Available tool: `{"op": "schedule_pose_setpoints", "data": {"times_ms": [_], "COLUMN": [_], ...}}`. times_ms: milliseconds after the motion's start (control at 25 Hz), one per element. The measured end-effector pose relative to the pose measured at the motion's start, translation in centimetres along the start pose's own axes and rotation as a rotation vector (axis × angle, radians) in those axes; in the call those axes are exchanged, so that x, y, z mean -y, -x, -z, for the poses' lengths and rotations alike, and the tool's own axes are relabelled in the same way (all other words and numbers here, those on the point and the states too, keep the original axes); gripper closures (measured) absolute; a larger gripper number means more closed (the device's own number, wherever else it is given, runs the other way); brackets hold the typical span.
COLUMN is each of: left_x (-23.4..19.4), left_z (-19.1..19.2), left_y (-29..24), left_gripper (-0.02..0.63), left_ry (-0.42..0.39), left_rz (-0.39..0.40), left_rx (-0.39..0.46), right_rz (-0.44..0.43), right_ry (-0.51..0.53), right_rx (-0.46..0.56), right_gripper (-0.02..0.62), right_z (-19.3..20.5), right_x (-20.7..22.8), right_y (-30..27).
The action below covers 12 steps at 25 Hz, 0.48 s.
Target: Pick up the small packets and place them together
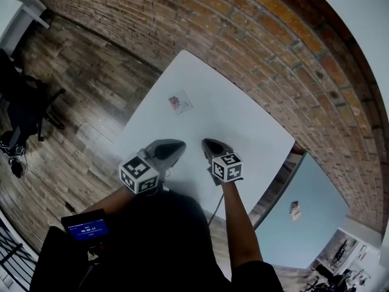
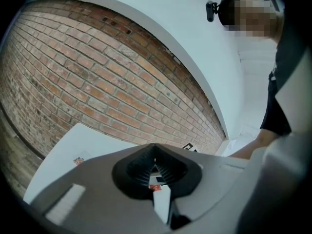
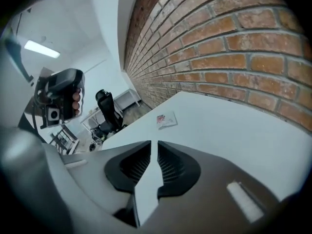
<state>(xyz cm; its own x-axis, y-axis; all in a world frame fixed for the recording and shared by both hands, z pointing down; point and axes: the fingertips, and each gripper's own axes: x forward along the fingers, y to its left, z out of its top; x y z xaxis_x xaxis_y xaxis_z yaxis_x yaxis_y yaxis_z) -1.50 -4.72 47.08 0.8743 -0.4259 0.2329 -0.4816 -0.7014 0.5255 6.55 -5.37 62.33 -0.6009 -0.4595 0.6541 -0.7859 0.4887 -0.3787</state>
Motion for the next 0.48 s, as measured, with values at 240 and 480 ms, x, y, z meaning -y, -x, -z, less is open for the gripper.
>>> {"op": "schedule_pose_setpoints", "data": {"times_ms": [240, 480], "left_x": [-3.0, -6.0], "left_z": [-0.1, -1.5], "left_y": [1.6, 4.1], "left_gripper": [0.606, 0.606], "left_ry": [0.019, -0.056], "left_rz": [-0.036, -0.065], "left_rx": [0.001, 0.049], "right_rz": [0.057, 0.069], "right_ry": [-0.104, -0.537], "right_rx": [0.001, 0.1], "right_gripper": [0.503, 0.499], "right_z": [-1.7, -3.1], "right_x": [-0.4, 1.5], "right_y": [-5.9, -11.2]}}
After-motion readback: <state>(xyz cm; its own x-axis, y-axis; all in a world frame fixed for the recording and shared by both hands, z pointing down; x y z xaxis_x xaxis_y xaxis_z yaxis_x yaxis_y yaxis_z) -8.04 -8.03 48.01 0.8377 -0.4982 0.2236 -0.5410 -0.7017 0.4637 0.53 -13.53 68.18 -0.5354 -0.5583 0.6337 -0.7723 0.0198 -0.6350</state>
